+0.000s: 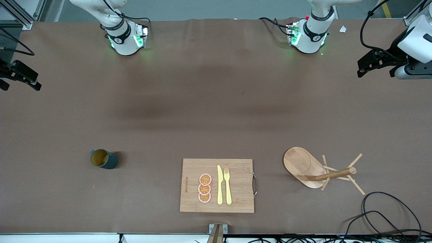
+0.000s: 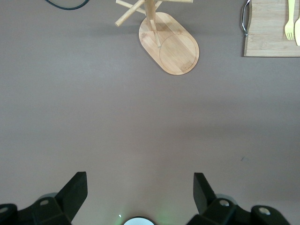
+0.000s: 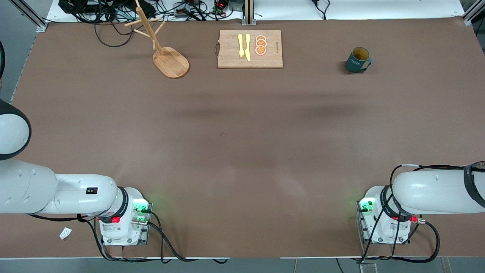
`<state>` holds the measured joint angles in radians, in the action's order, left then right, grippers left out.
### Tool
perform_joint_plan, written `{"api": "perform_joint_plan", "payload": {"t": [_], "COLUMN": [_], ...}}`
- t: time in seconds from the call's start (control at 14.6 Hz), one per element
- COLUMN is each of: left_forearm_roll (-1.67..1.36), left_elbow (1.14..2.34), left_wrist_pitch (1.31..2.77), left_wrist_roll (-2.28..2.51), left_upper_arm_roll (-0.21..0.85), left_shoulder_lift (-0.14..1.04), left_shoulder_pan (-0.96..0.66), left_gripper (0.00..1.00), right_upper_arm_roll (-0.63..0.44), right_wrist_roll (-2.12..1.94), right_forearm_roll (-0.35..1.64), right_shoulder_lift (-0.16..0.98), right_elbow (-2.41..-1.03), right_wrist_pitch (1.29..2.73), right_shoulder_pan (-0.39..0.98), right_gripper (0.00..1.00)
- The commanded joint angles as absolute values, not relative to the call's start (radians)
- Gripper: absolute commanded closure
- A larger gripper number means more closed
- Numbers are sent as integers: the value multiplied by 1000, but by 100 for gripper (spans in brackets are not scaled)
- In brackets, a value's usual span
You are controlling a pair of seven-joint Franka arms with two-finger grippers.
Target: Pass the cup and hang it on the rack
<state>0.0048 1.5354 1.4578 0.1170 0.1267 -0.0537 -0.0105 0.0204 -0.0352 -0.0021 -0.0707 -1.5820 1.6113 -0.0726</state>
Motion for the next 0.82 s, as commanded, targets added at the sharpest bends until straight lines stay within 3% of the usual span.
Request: {"api": "perform_joint_plan", "payload": {"t": [0.0, 0.75], "left_forearm_roll": [9, 9], "left_elbow": [1511, 1503], "left_wrist_pitch": [1439, 1439], "left_wrist_roll": [107, 109], "left_upper_arm_roll": [127, 127], "left_shoulder_lift": [-43, -37], "left_shoulder_pan": [-6, -12], "left_gripper": [0, 0], "right_upper_arm_roll": [40, 40], "right_wrist_roll": [-51, -52], "right_forearm_roll": [-3, -3], "right_shoulder_lift": [-91, -89], "right_elbow": [-1595, -1594], "right_wrist_pitch": [1615, 1621], "right_shoulder_pan": [-98, -100], "right_gripper": [0, 0]}}
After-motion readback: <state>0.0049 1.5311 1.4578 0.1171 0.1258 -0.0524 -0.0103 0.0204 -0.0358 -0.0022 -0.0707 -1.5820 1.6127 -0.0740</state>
